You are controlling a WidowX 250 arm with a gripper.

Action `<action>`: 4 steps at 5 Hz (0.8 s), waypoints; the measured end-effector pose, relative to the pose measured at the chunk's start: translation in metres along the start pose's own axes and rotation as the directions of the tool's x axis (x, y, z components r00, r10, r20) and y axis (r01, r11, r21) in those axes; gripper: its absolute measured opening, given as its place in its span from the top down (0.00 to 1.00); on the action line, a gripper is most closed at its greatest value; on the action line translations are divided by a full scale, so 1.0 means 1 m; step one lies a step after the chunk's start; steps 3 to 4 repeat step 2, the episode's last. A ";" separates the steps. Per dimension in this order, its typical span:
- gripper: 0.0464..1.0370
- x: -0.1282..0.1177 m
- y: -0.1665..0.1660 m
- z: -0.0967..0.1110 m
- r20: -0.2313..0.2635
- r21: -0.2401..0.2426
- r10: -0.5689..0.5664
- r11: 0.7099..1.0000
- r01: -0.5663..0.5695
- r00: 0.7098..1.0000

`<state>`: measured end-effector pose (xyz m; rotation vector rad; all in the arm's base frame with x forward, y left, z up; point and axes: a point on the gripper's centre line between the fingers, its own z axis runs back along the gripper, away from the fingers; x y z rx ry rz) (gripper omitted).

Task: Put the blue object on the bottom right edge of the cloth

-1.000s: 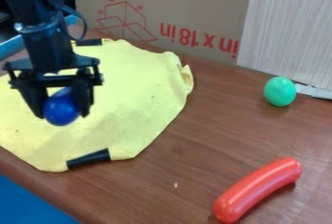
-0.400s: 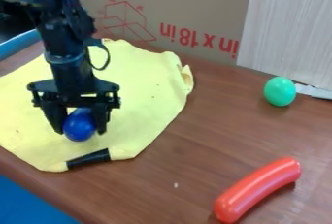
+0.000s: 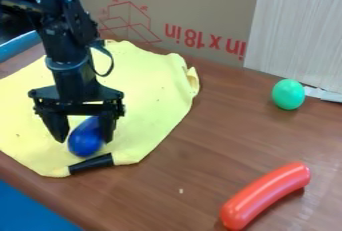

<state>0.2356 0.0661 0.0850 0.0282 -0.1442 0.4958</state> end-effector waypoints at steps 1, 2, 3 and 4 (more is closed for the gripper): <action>0.03 -0.003 -0.004 0.015 0.006 -0.041 -0.009 0.999 0.009 1.000; 0.04 0.010 0.000 0.049 0.053 -0.099 0.061 0.994 -0.055 0.997; 0.04 0.010 0.000 0.049 0.053 -0.099 0.061 0.994 -0.055 0.997; 0.04 0.010 0.000 0.049 0.053 -0.099 0.061 0.994 -0.055 0.997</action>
